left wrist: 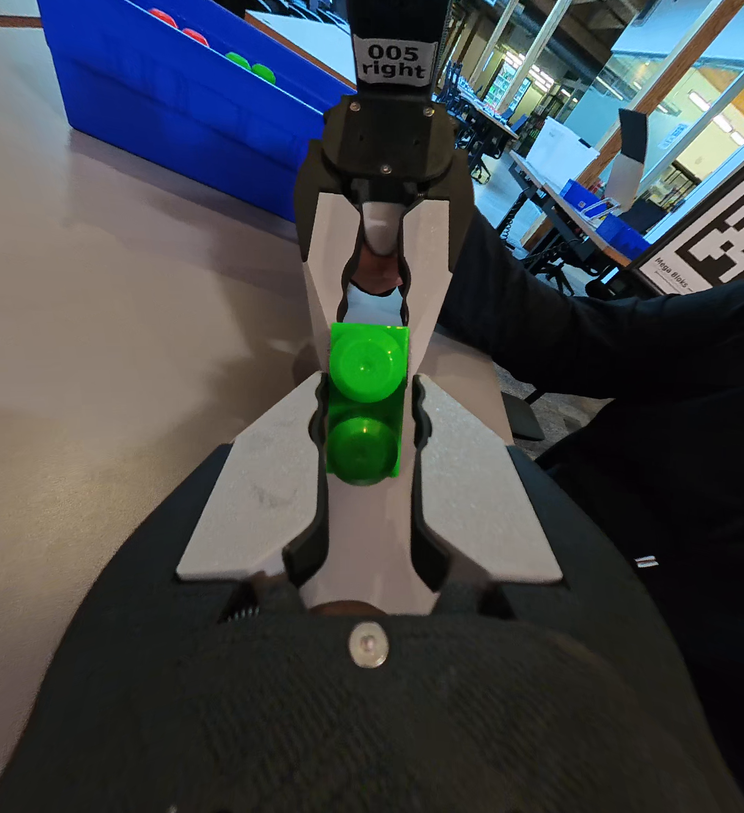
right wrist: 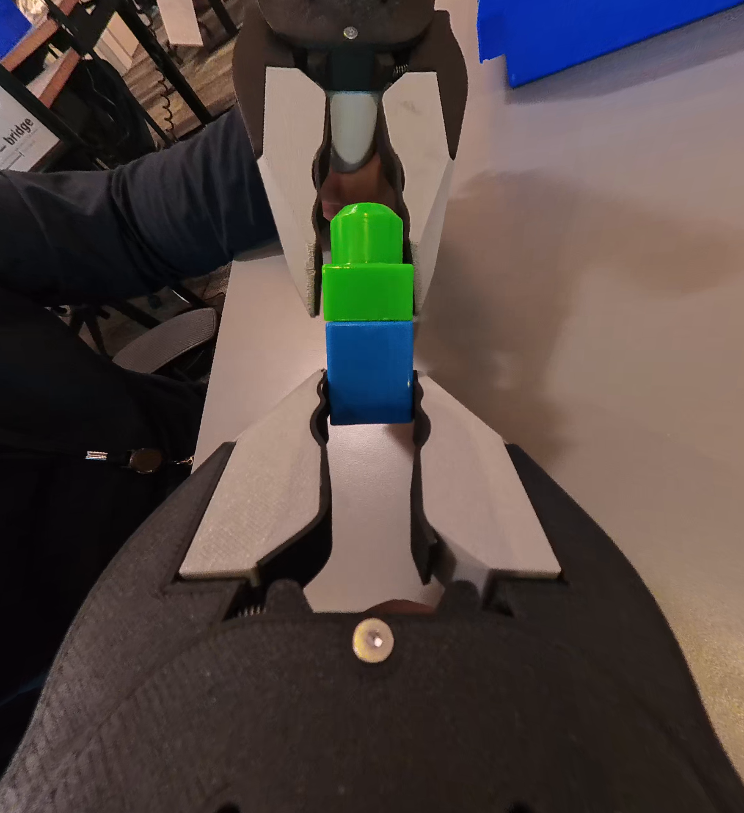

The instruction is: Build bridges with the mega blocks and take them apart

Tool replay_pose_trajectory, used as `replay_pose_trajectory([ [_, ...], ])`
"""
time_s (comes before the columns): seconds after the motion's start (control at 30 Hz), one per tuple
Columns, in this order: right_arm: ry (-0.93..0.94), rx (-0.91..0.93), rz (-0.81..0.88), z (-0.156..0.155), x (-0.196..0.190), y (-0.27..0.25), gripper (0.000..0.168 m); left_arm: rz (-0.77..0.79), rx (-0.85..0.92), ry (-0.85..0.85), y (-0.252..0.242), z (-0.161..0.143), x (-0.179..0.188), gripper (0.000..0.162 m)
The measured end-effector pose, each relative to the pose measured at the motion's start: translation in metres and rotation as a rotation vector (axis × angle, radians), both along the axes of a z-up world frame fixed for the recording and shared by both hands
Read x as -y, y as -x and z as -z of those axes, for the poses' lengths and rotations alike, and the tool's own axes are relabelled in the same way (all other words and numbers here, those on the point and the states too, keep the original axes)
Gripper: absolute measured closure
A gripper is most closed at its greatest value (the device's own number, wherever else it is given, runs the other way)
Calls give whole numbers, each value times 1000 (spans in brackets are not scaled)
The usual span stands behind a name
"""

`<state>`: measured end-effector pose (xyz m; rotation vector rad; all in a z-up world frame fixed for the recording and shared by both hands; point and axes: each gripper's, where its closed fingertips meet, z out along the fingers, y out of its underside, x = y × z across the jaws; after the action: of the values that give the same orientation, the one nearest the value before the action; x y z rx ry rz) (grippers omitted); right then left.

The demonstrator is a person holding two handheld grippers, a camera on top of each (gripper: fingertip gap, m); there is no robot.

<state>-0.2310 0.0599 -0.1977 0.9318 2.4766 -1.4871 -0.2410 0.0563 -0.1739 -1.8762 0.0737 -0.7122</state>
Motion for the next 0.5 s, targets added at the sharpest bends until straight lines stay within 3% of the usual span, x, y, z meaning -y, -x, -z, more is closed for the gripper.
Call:
replay_pose_trajectory([
  [0.27, 19, 10, 29, 0, 0, 5, 135, -48, -13, -13, 7, -1, -4, 131],
  [0.5, 207, -33, 121, -30, -5, 22, 132, -123, 44, -113, 20, -23, -4, 130],
])
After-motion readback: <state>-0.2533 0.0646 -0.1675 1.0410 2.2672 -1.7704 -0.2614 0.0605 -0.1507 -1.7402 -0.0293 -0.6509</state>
